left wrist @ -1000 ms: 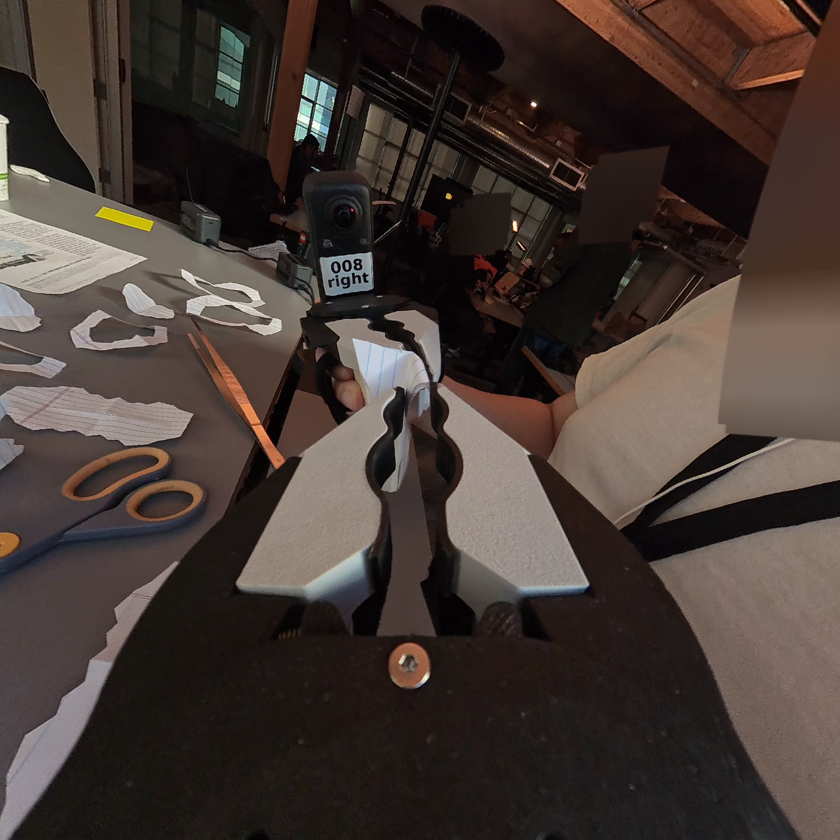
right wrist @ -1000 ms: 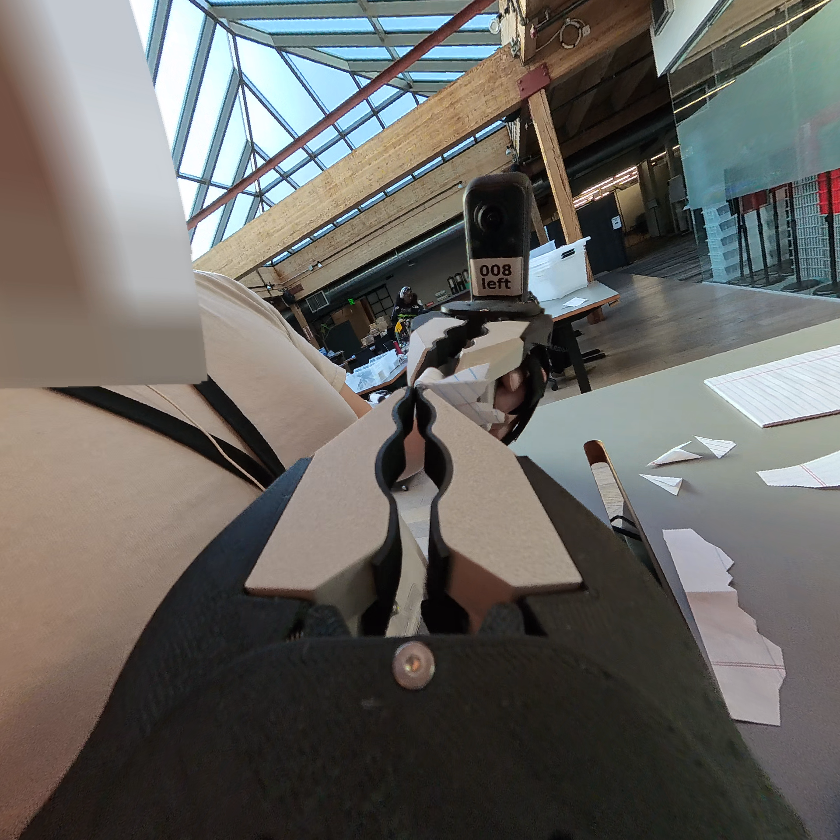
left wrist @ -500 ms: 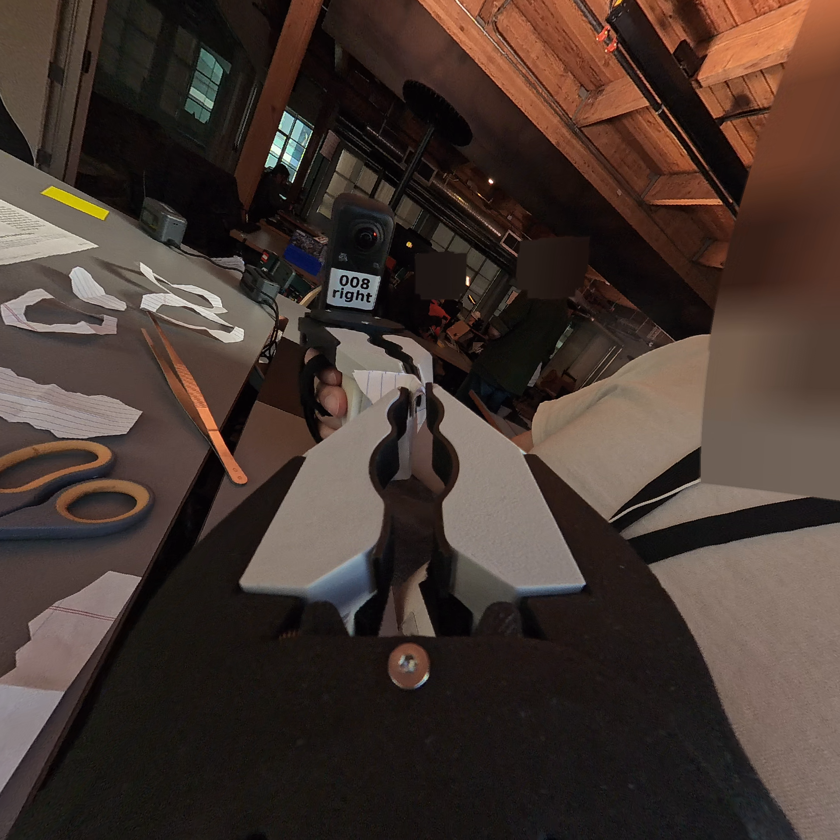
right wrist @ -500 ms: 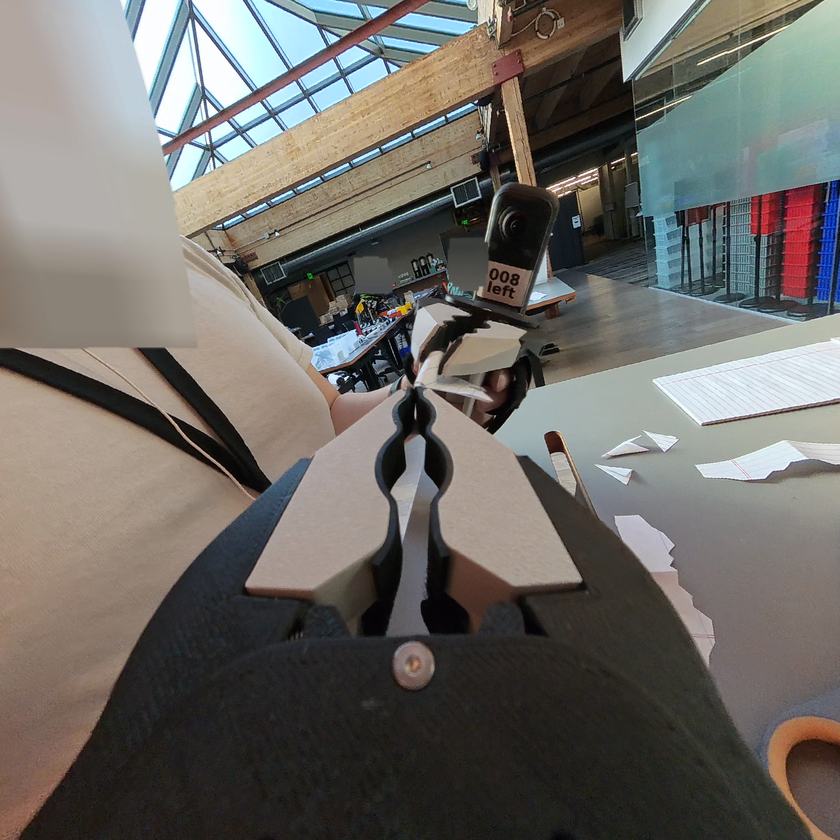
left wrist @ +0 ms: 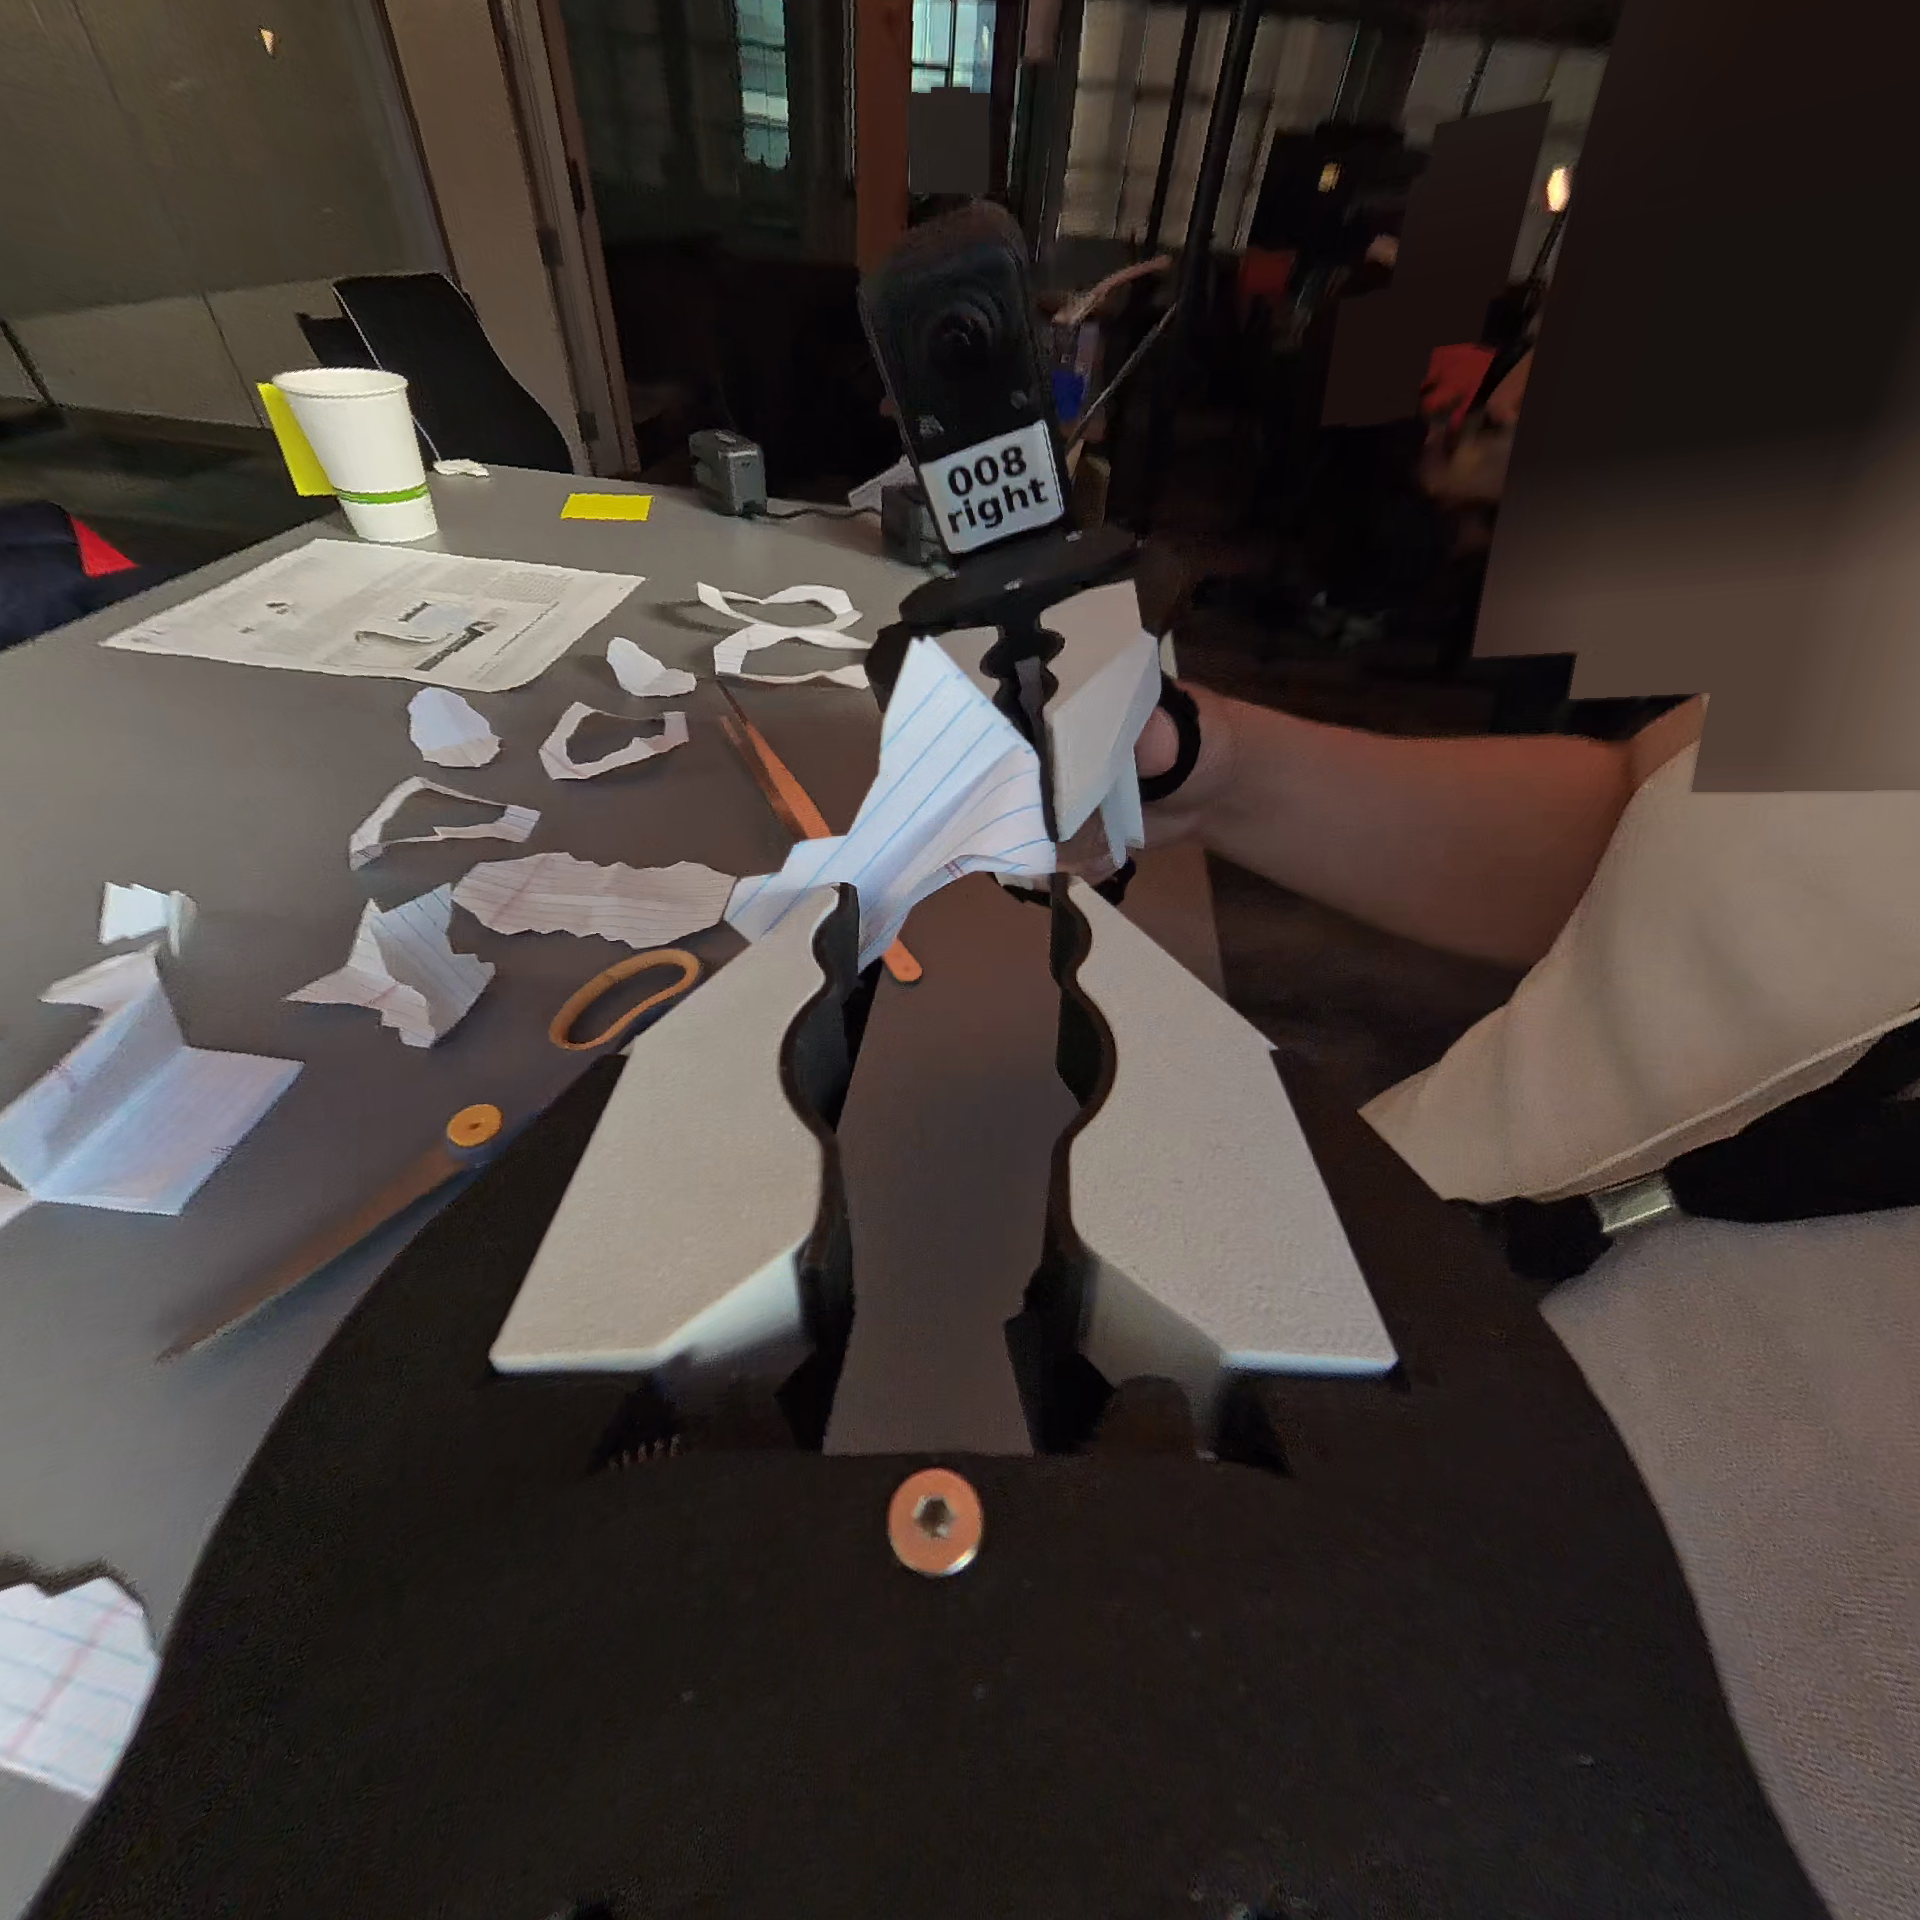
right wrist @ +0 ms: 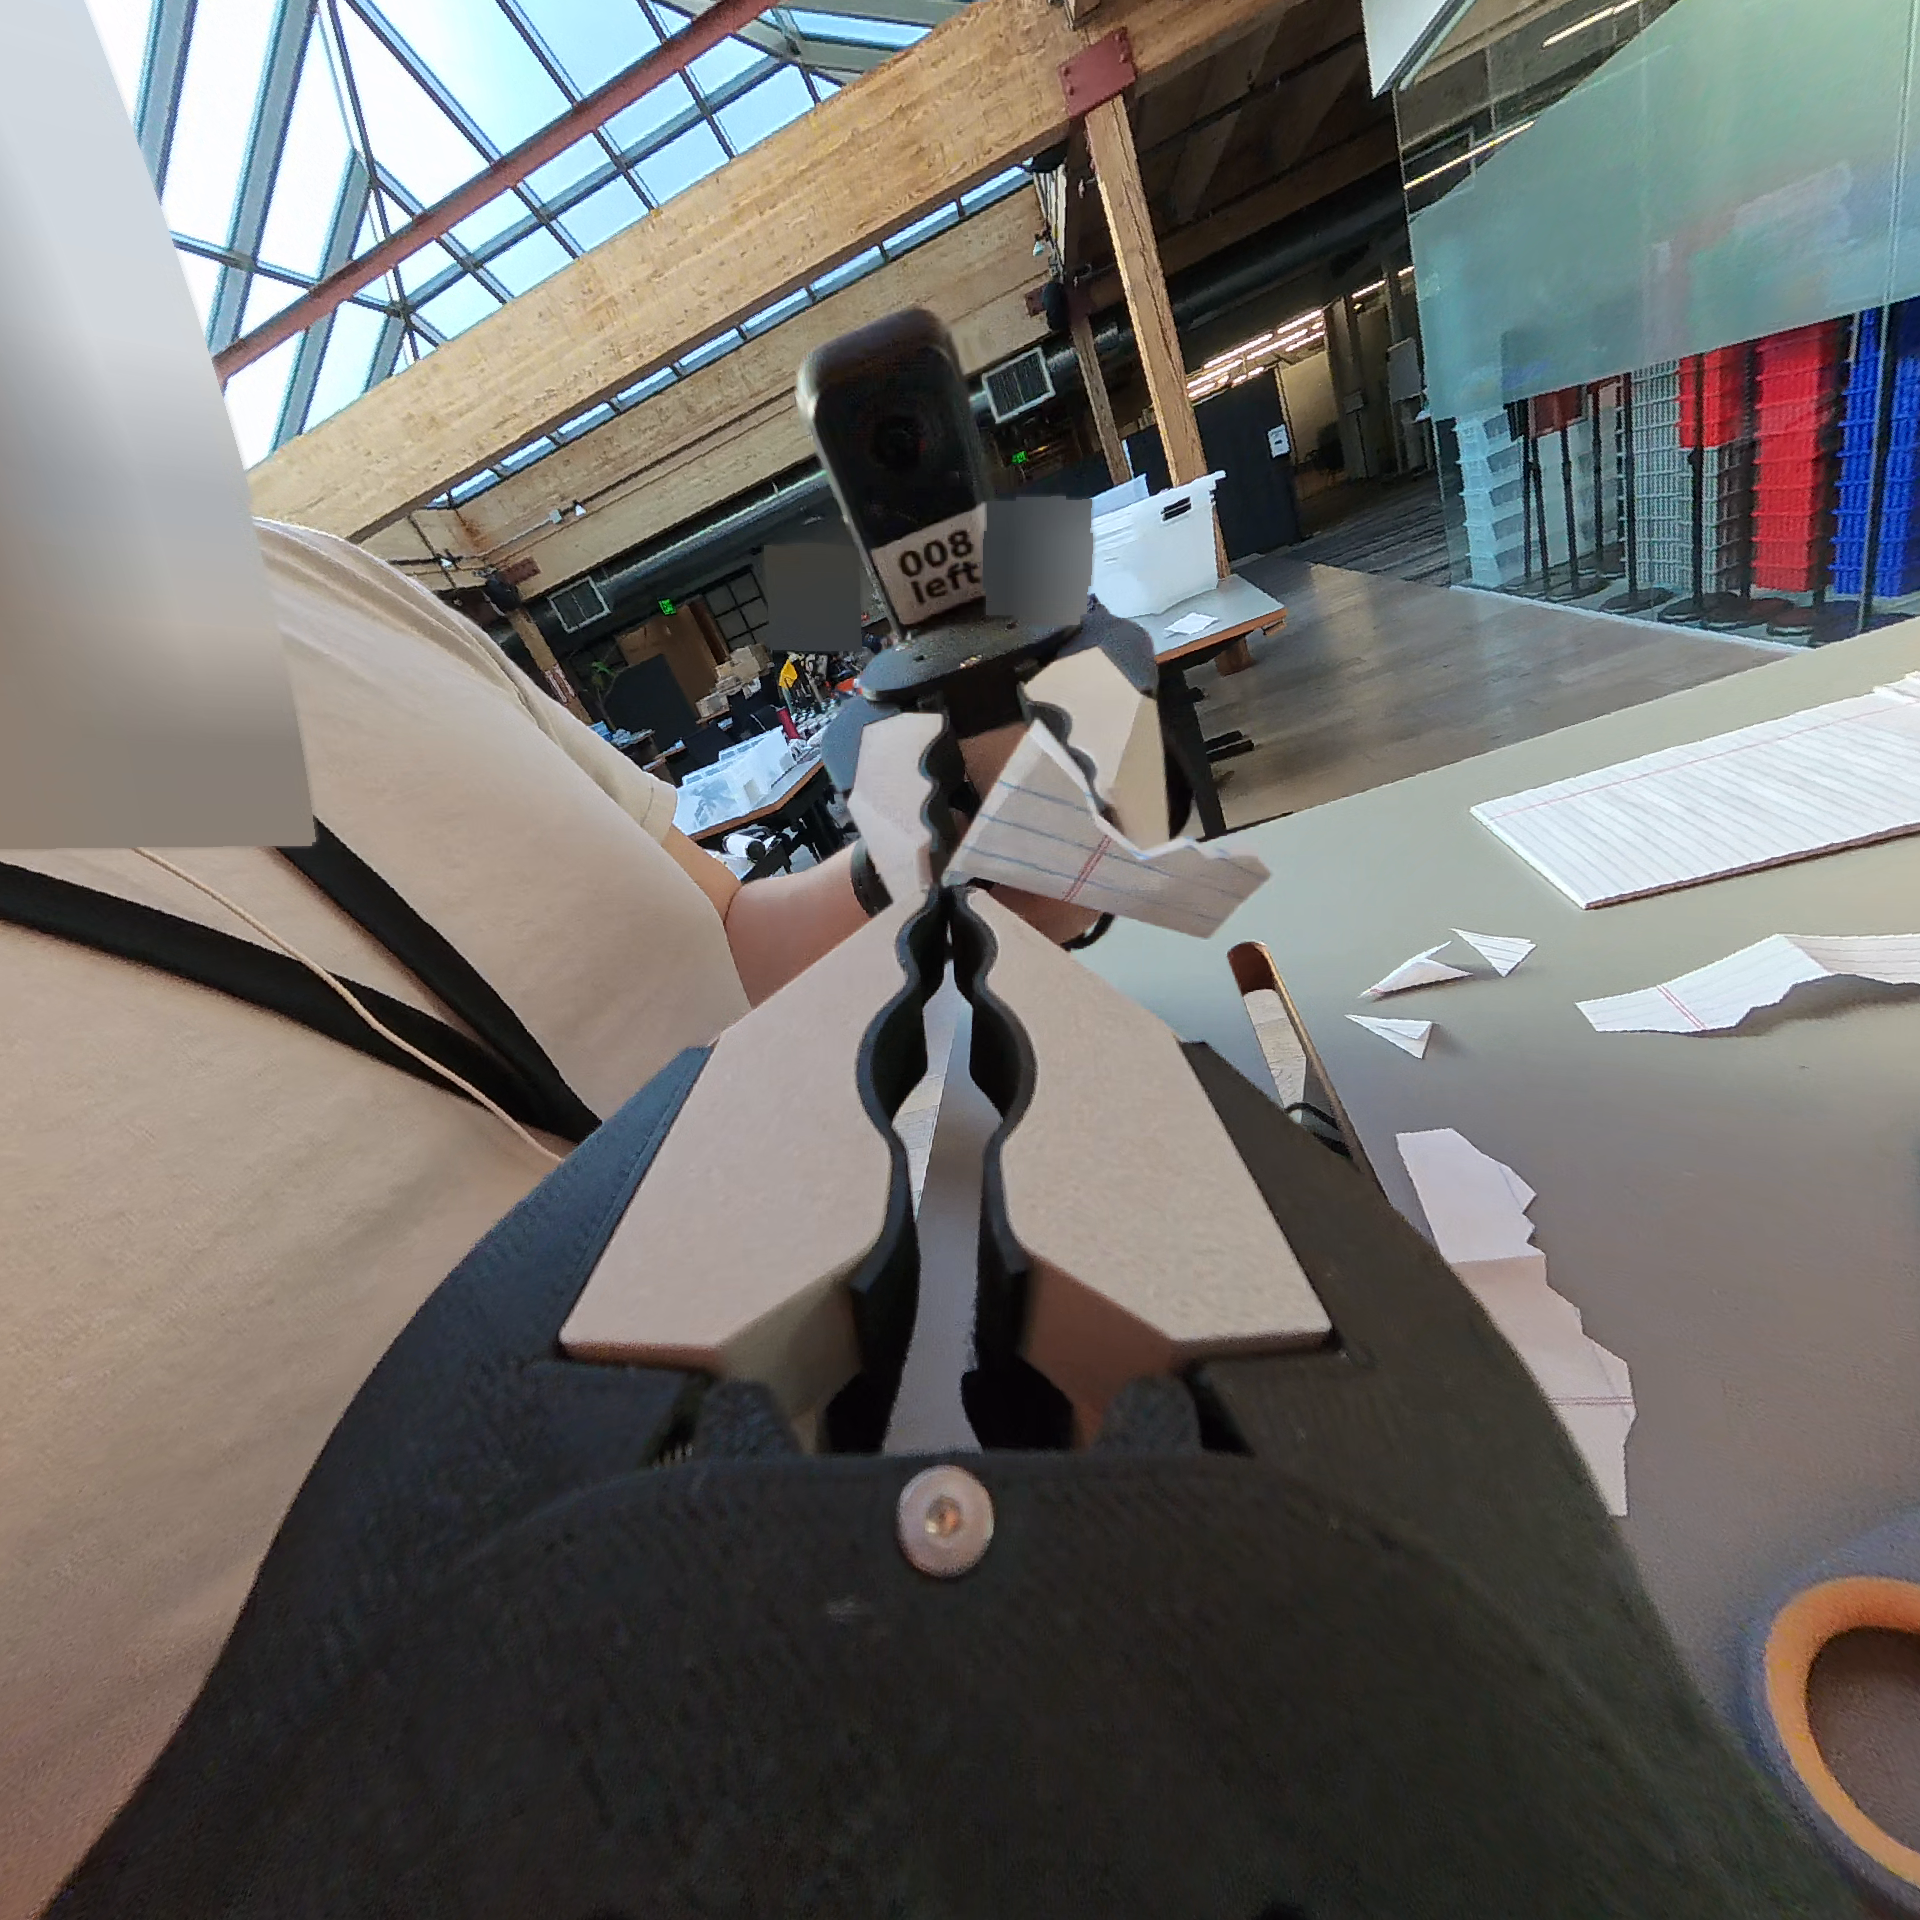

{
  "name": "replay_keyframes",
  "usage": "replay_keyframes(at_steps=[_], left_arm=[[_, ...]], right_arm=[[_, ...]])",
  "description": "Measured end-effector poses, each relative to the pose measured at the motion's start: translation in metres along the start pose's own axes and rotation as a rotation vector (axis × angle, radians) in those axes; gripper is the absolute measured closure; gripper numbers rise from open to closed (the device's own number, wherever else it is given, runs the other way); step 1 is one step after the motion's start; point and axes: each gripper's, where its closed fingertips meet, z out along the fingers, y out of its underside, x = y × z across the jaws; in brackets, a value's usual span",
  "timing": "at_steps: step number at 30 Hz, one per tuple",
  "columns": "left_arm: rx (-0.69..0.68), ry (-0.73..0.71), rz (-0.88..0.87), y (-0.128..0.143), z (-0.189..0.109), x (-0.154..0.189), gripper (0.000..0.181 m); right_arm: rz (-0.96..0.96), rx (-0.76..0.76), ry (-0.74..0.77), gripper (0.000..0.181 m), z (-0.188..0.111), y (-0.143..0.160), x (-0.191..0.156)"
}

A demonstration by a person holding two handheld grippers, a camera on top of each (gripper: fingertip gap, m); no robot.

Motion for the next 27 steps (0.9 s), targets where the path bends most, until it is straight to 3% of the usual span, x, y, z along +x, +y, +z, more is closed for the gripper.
replay_keyframes(at_steps=[4, 13, 21, 27], left_arm=[[-0.030, 0.016, 0.000, 0.001, 0.006, 0.007, 0.149], [0.088, 0.134, -0.129, -0.010, 0.000, 0.019, 0.169], [0.192, 0.253, -0.266, -0.023, -0.004, 0.027, 0.174], [0.272, 0.281, -0.352, -0.030, -0.012, 0.021, 0.177]], right_arm=[[-0.022, -0.033, 0.011, 0.181, 0.004, 0.005, 0.001], [-0.037, 0.004, -0.043, 0.181, 0.000, -0.002, -0.010], [0.018, 0.075, -0.127, 0.181, -0.003, -0.009, -0.019], [0.031, 0.081, -0.107, 0.181, -0.006, -0.006, -0.015]])
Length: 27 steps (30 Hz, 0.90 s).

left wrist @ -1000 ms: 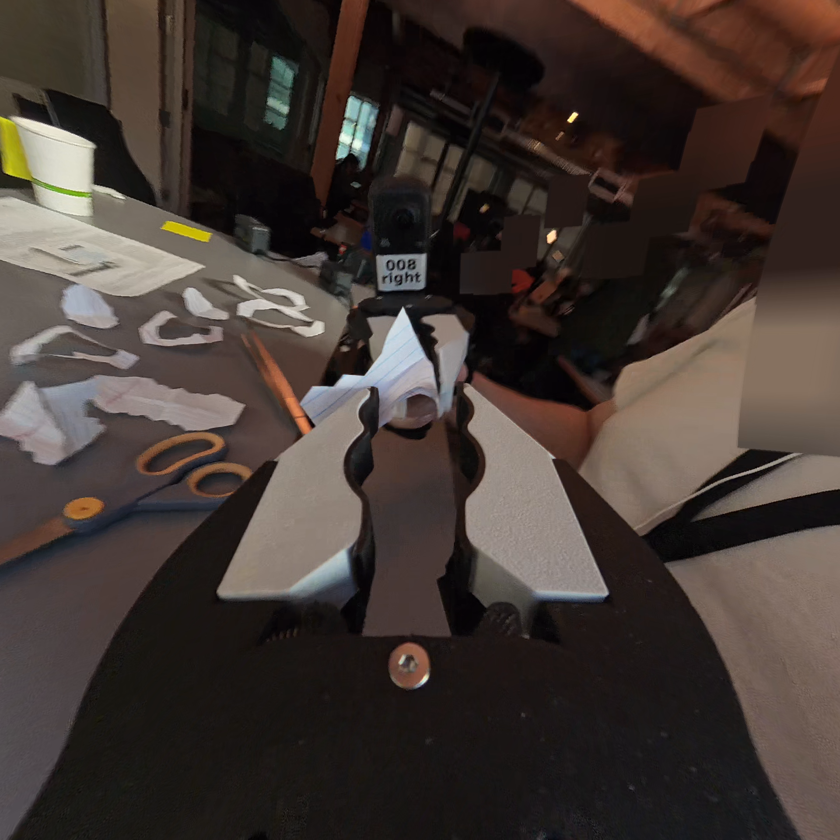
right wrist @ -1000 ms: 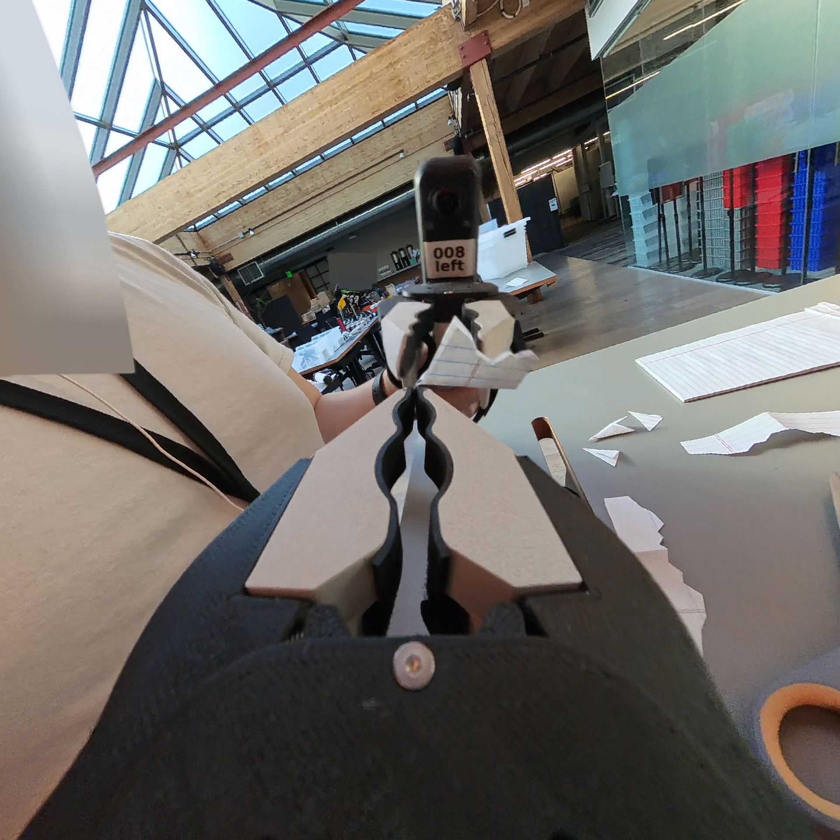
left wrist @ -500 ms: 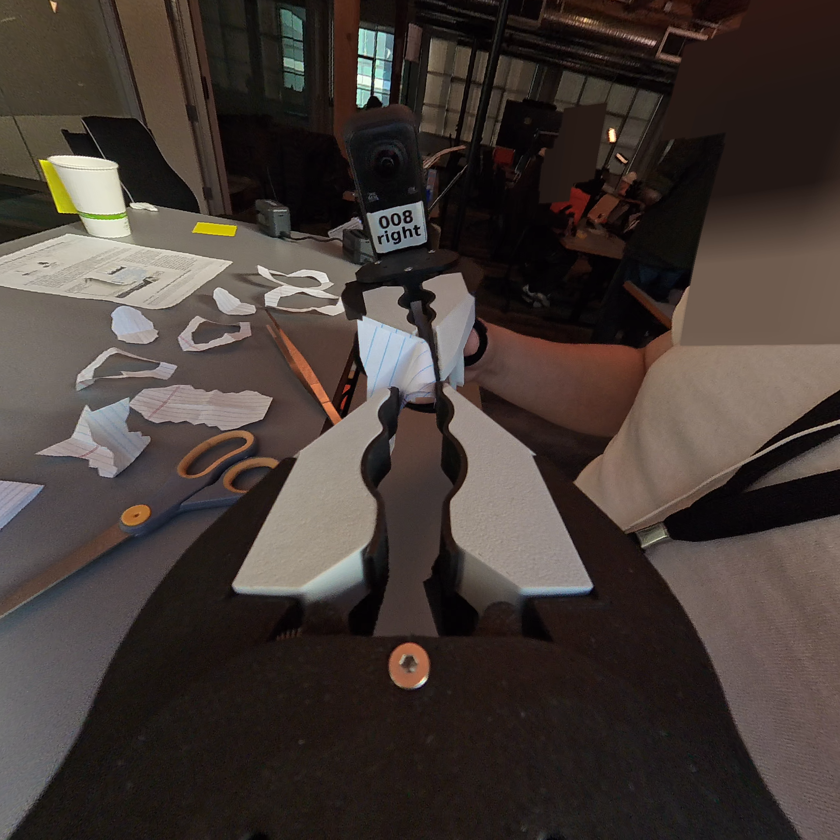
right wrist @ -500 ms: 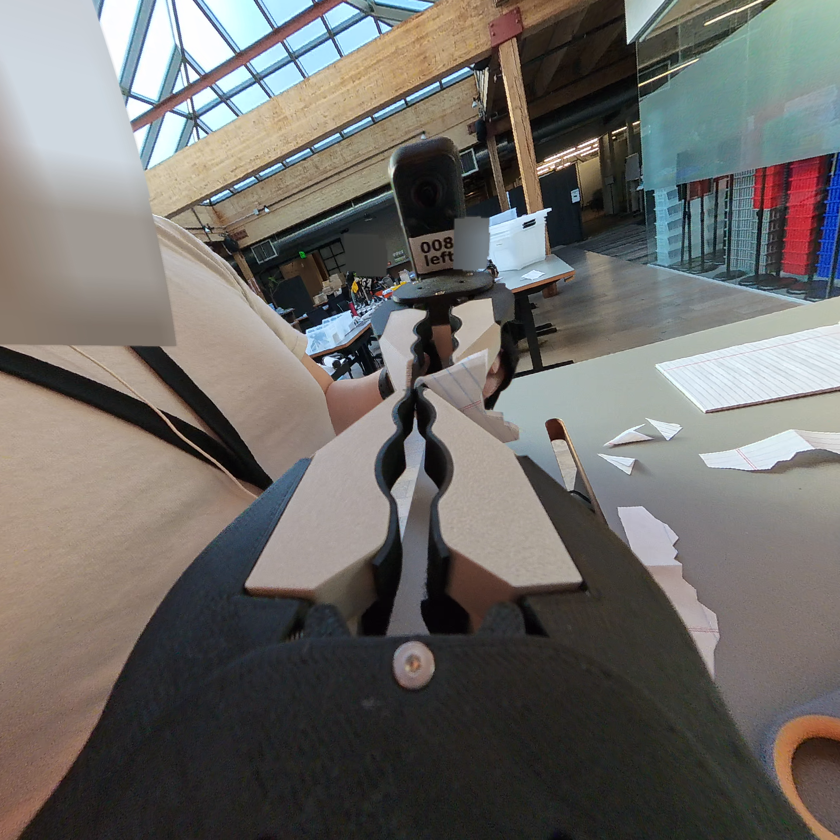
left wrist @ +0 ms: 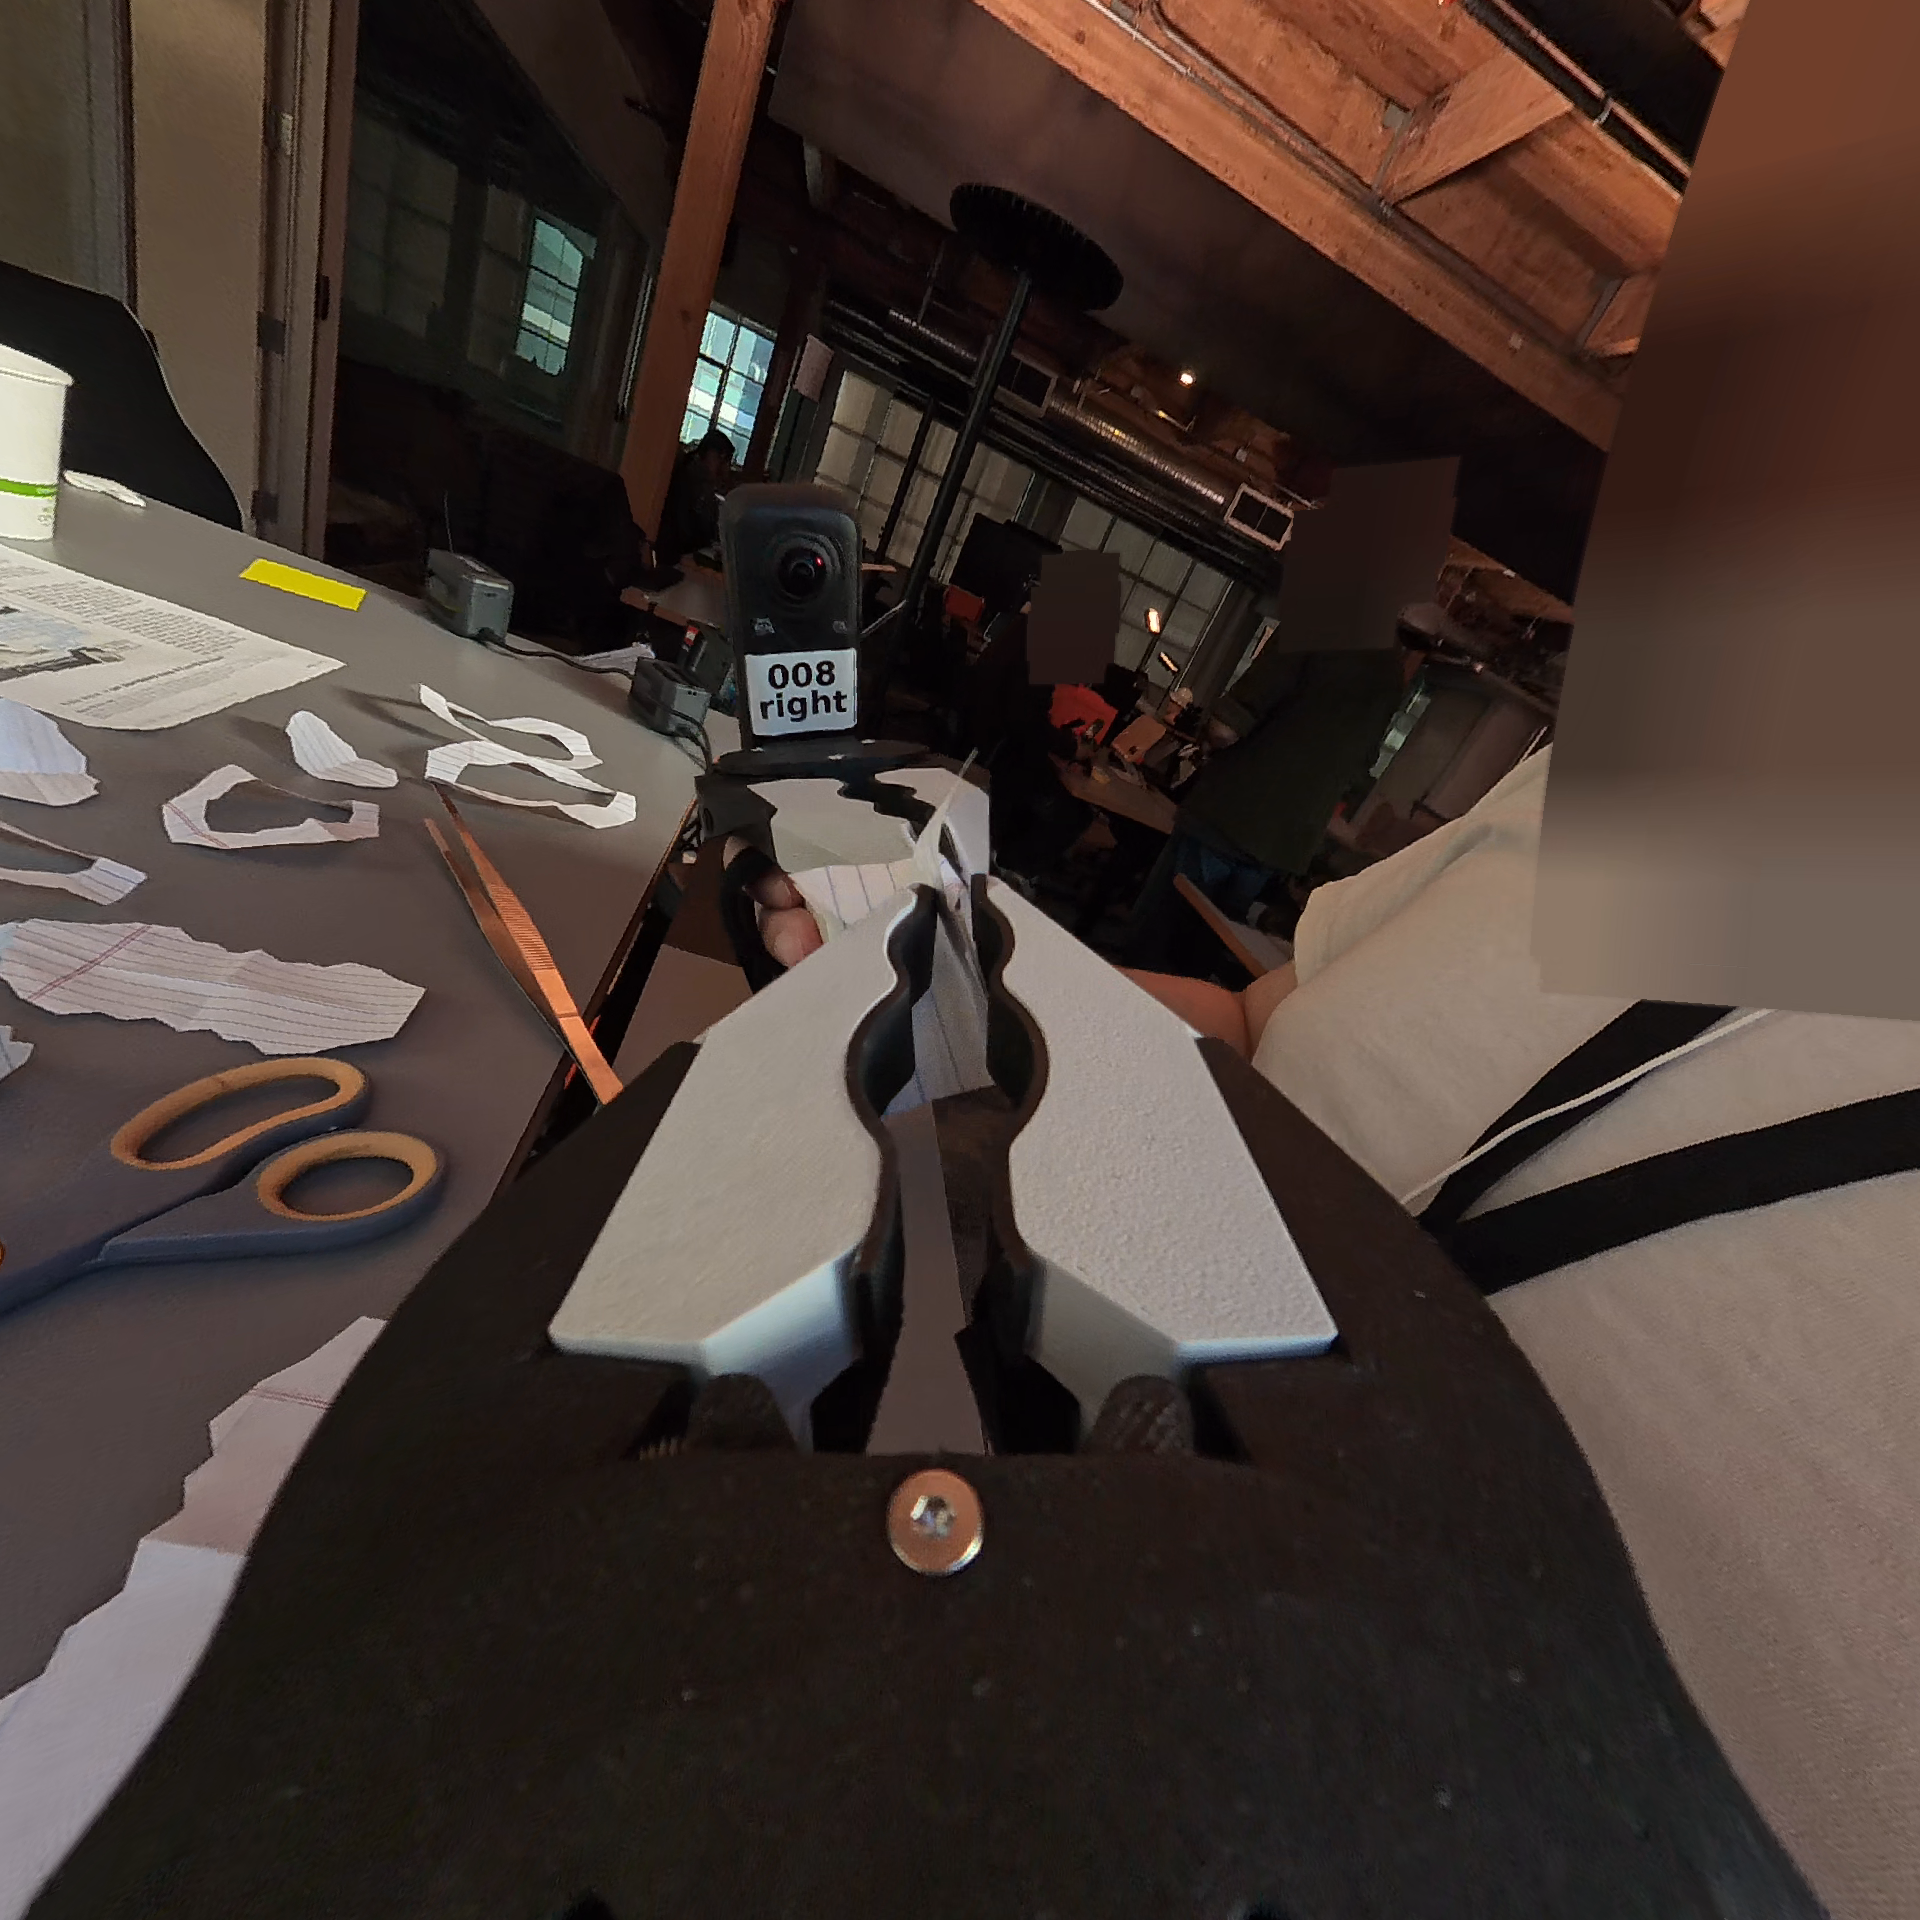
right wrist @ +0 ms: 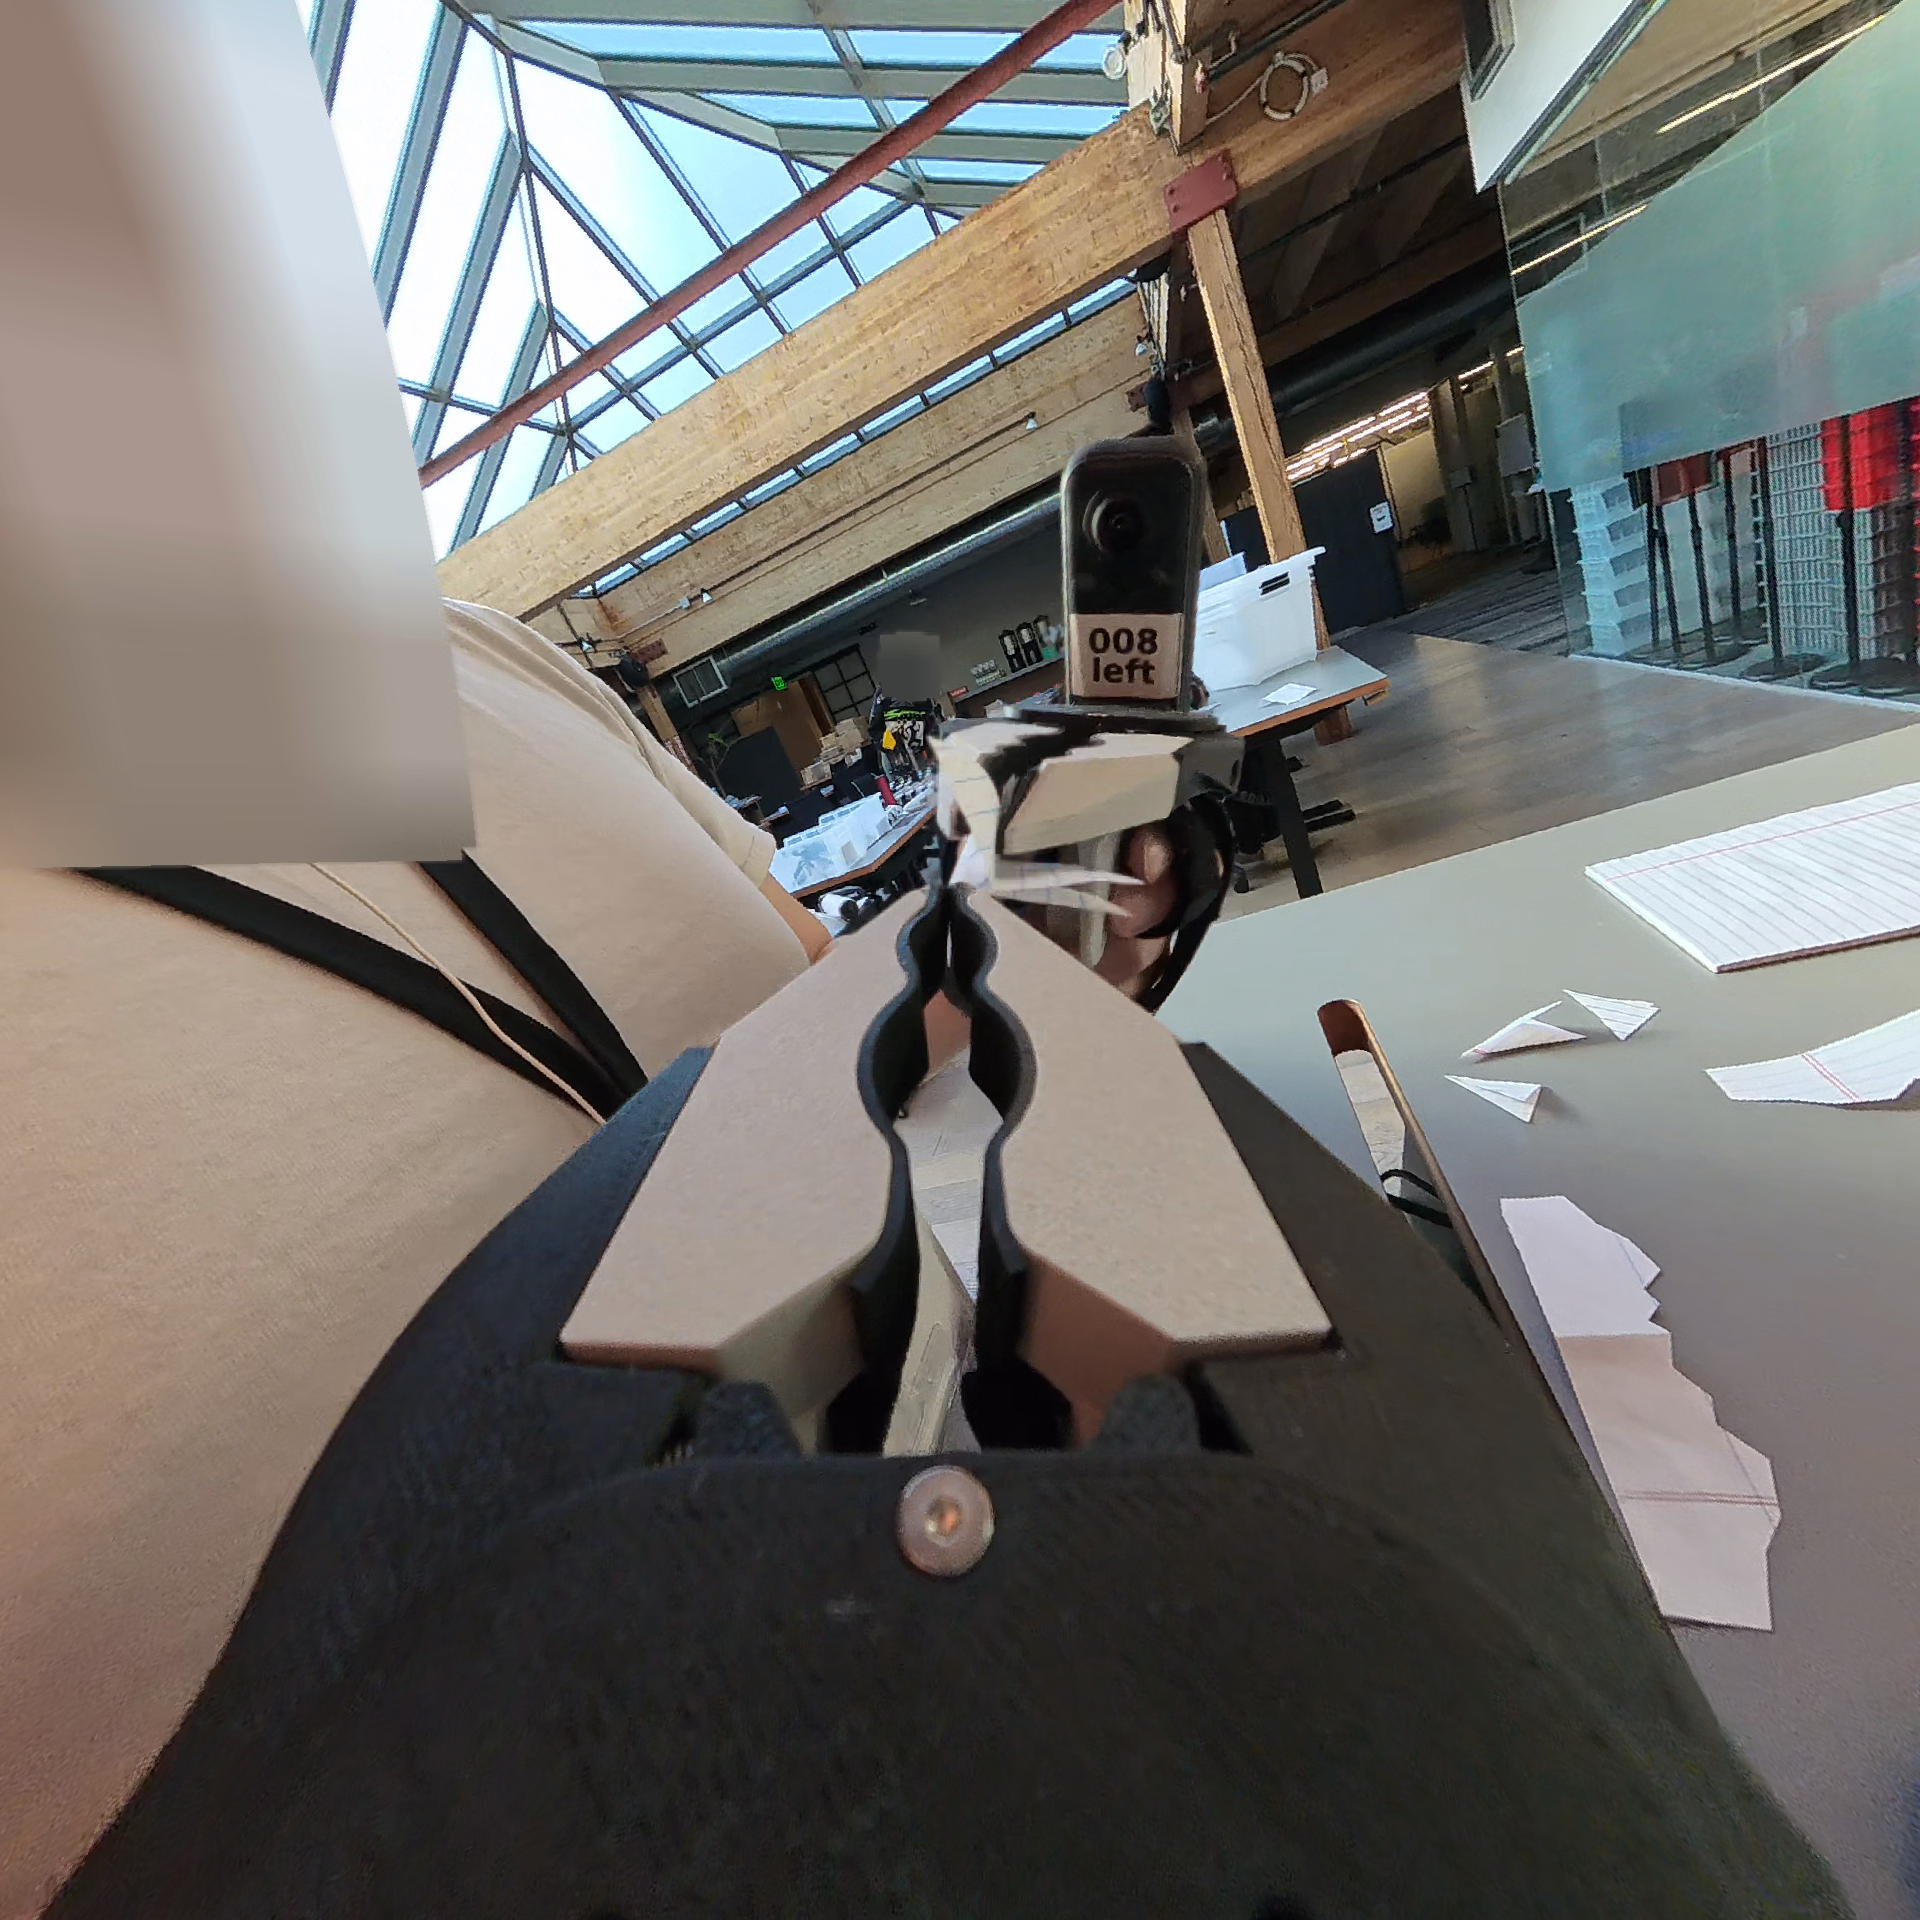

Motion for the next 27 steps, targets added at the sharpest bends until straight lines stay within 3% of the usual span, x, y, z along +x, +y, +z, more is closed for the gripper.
replay_keyframes(at_steps=[8, 9, 12, 15, 18, 20, 27], left_arm=[[0.203, -0.042, -0.098, -0.032, -0.028, -0.016, 0.181], [0.194, -0.059, -0.091, -0.031, -0.029, -0.017, 0.180], [0.065, -0.090, 0.027, -0.016, -0.017, -0.005, 0.153], [-0.109, -0.184, 0.264, 0.008, 0.002, 0.001, 0.151], [-0.165, -0.263, 0.409, 0.014, 0.009, -0.004, 0.146], [-0.197, -0.292, 0.417, 0.016, 0.009, -0.010, 0.147], [-0.123, -0.275, 0.341, 0.005, 0.002, -0.010, 0.181]], right_arm=[[-0.018, -0.045, 0.075, 0.181, -0.006, 0.008, 0.008], [-0.014, -0.045, 0.100, 0.181, -0.006, 0.008, 0.012], [-0.028, -0.074, 0.178, 0.181, -0.007, 0.011, 0.021], [-0.031, -0.080, 0.163, 0.181, -0.001, 0.008, 0.015], [-0.056, -0.089, 0.145, 0.181, 0.003, 0.005, 0.011], [-0.087, -0.108, 0.143, 0.181, 0.004, 0.007, 0.008], [-0.123, -0.135, 0.167, 0.181, 0.001, 0.012, 0.007]])
